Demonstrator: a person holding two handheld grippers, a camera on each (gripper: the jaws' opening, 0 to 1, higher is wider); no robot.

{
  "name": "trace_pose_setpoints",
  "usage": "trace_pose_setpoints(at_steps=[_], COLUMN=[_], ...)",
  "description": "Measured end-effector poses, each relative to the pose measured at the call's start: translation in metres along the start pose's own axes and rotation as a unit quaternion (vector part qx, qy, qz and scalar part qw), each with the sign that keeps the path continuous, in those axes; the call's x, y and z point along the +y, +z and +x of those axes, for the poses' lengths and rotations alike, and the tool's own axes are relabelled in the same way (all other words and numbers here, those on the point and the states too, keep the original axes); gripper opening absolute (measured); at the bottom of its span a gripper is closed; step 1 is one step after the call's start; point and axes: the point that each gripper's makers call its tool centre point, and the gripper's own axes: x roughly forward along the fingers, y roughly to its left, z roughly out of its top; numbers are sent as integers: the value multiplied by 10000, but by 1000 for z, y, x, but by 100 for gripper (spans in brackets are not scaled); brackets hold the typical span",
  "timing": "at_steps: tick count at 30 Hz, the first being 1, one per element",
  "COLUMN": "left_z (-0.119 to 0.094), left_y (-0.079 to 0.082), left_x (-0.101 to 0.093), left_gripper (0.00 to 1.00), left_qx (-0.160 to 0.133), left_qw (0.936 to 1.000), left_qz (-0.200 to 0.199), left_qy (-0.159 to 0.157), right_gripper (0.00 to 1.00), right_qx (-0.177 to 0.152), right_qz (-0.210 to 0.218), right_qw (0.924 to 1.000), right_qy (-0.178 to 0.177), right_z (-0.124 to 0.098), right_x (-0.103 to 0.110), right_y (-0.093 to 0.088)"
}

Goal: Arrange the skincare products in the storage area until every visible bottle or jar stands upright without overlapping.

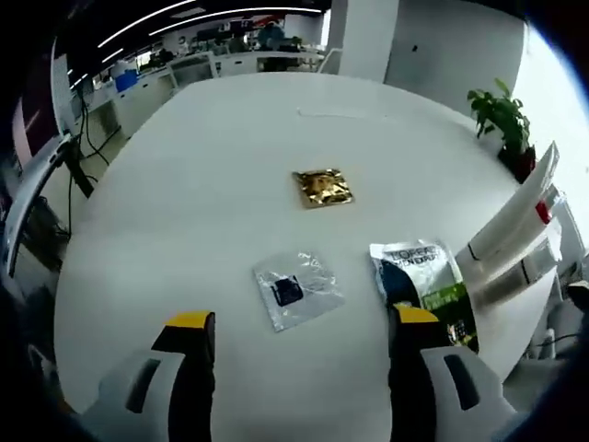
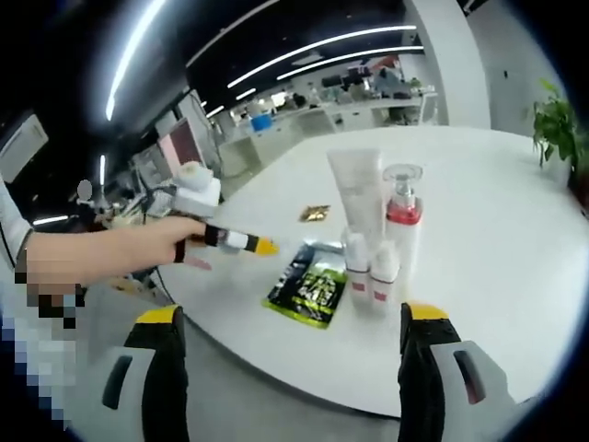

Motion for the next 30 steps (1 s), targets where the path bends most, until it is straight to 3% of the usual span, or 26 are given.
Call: trace_pose_setpoints(at_steps=[14,30], left_z=[34,35], left_y=[3,2], left_x=[1,5], left_gripper=[61,49], left_qx=[130,123], left_qw=[9996,9991], left_qz=[-63,136], left_qy=[230,388], right_gripper=[96,96], right_qx=[45,86], right_qz=[117,211], right_qw=[9999,9997], right_qy=[-28,4], right_z=[2,4], right_x=[-3,-3], right_y=[-1,-3])
